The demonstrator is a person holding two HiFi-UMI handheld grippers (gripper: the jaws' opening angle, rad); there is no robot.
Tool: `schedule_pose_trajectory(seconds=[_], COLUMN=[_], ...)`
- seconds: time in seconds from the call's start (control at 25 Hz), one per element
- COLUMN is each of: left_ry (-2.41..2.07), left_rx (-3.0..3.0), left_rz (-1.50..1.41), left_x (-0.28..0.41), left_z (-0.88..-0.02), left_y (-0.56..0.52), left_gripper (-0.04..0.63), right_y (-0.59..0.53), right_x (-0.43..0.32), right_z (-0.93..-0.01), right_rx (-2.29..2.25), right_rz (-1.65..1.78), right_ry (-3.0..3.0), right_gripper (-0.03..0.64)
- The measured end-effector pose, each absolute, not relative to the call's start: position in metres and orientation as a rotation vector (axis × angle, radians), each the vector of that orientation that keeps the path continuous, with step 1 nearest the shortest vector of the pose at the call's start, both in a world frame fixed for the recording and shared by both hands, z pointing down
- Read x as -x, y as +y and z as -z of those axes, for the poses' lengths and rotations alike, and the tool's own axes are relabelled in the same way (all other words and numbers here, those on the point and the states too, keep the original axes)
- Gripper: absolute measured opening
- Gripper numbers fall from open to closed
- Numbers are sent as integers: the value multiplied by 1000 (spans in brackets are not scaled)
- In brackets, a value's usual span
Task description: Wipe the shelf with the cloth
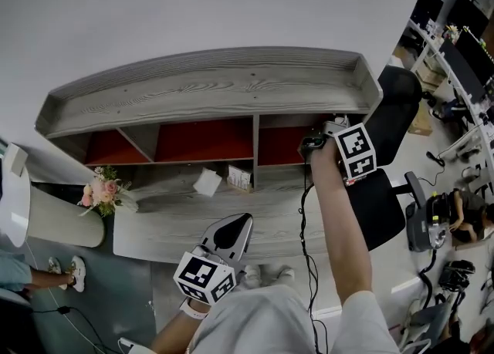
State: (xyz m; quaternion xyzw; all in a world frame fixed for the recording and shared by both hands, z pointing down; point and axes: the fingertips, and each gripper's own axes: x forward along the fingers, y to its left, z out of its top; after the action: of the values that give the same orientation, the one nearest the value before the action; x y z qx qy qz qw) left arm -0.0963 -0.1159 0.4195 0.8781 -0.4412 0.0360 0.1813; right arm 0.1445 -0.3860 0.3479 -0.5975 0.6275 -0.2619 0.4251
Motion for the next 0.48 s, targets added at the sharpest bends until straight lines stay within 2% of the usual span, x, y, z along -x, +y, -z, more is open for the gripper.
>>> schedule_pose_trajectory(seconds=[0.48], left_ry=[-1252], left_rx=[-2492], left_rz=[-88], left_x=[90], left_z=[-413], left_y=[-132], left_gripper=[6], right_y=[-399], right_x=[-153], right_z=[-361], right_rx=[1353], right_rz=[807], right_ry=[1402], right_gripper=[120])
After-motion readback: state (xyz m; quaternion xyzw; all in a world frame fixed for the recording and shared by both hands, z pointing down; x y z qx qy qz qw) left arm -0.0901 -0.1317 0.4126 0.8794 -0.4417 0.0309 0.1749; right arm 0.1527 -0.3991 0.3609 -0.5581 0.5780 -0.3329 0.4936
